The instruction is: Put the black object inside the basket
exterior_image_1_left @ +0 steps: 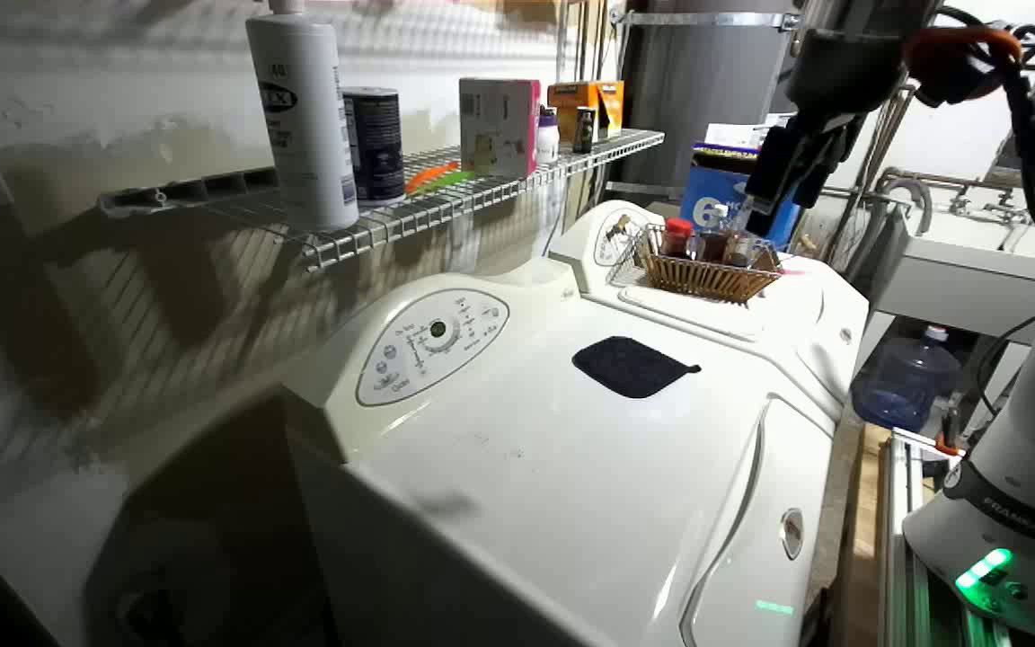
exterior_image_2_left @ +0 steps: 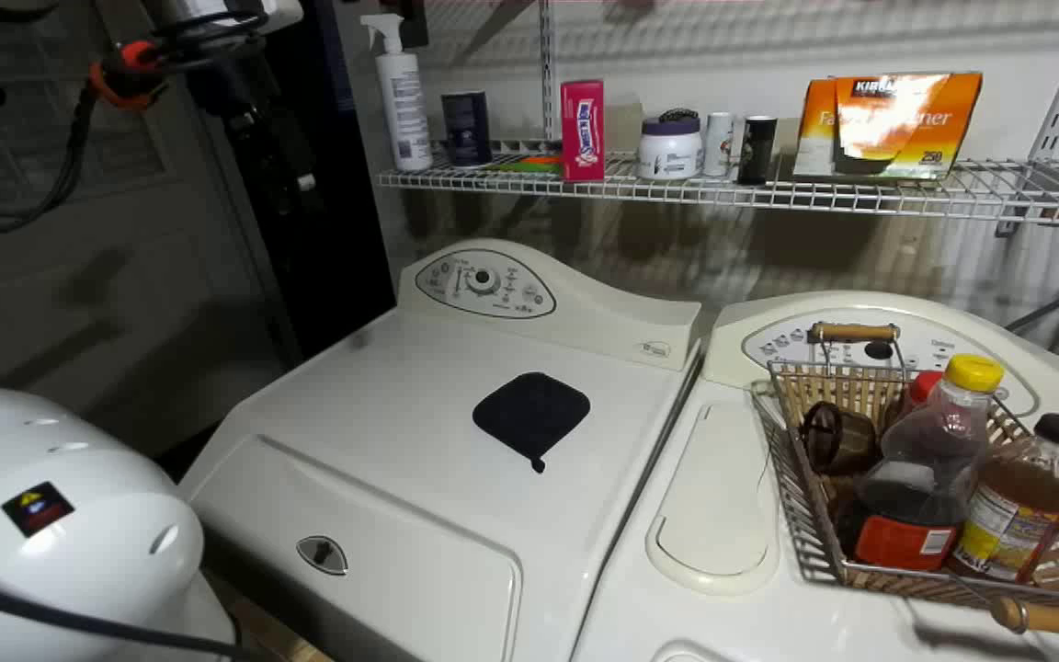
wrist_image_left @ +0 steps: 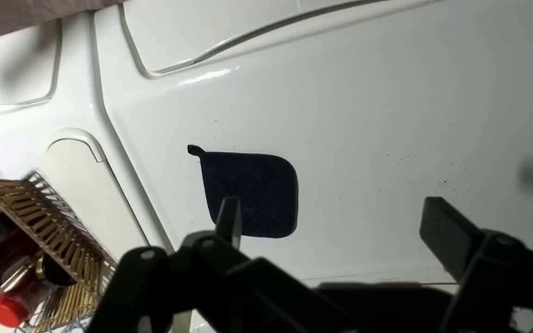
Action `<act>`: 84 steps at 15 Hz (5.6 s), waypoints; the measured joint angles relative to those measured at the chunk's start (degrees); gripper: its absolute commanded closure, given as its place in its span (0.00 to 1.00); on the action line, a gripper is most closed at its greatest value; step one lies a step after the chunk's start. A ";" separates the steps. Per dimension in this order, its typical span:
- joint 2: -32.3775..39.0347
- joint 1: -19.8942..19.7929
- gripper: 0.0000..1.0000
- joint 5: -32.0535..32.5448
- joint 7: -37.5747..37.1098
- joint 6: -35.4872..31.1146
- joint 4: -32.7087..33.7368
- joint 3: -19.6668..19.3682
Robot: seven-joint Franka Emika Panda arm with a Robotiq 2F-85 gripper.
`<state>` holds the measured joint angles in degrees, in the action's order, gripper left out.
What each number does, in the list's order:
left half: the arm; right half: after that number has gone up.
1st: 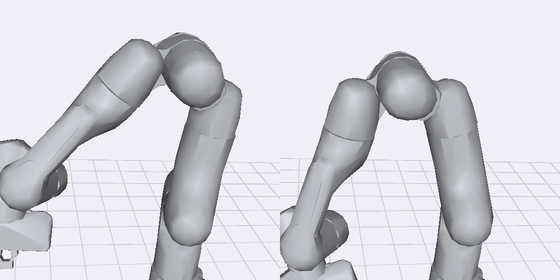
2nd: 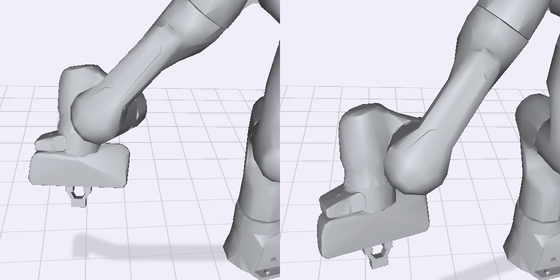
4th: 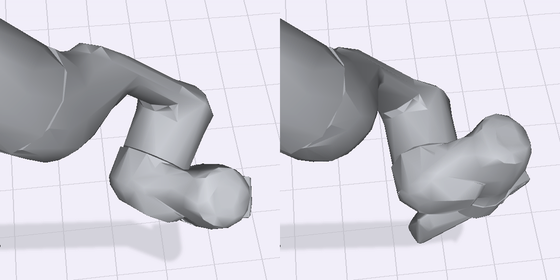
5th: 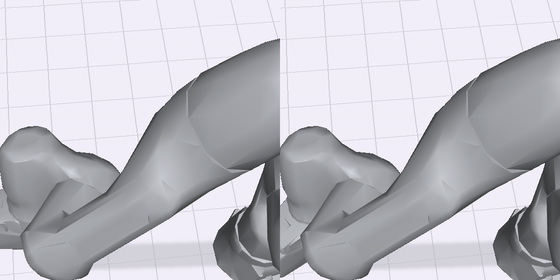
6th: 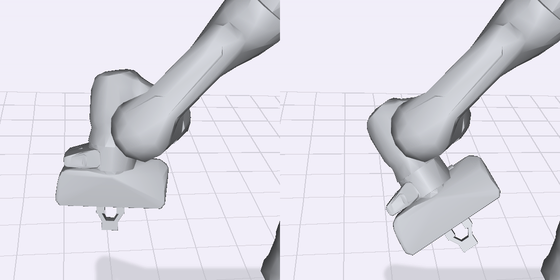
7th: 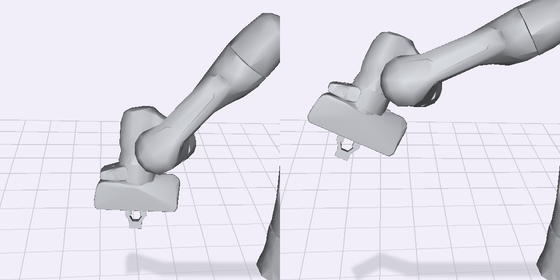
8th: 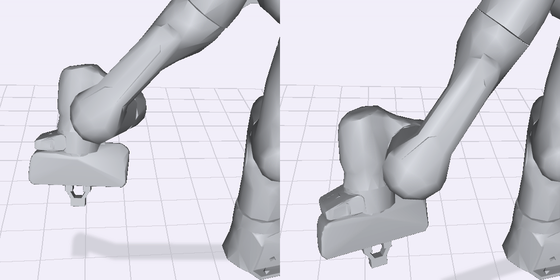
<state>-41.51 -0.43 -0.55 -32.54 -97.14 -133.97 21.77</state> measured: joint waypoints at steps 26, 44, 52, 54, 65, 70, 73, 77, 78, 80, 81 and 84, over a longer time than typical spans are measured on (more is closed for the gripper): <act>12.38 -3.19 0.00 1.31 18.17 -35.67 -17.31 -17.38; 40.37 -5.56 0.00 5.43 17.33 -56.49 -13.85 -20.25; 47.30 -3.67 0.00 5.44 16.83 -59.23 -10.46 -22.06; 48.63 -3.32 0.00 5.16 16.99 -59.94 -9.71 -22.48; 52.52 -2.40 0.54 5.14 17.13 -61.43 -7.68 -24.35; 51.85 -1.95 0.87 5.14 17.37 -60.88 -7.48 -24.35; 51.20 -1.53 0.99 5.11 17.41 -59.20 -7.43 -24.33; 48.56 -0.56 0.97 5.54 16.30 -53.30 -7.35 -24.40; 47.24 -0.21 0.96 6.06 15.52 -51.45 -7.32 -24.41; 43.78 0.30 0.96 8.27 12.99 -48.09 -7.18 -24.36; 41.70 0.46 0.96 9.26 12.00 -46.55 -7.07 -24.20; 34.37 0.46 0.96 13.06 8.83 -41.84 -6.42 -23.00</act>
<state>-7.14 0.03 12.51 -23.71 -138.98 -140.40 -1.23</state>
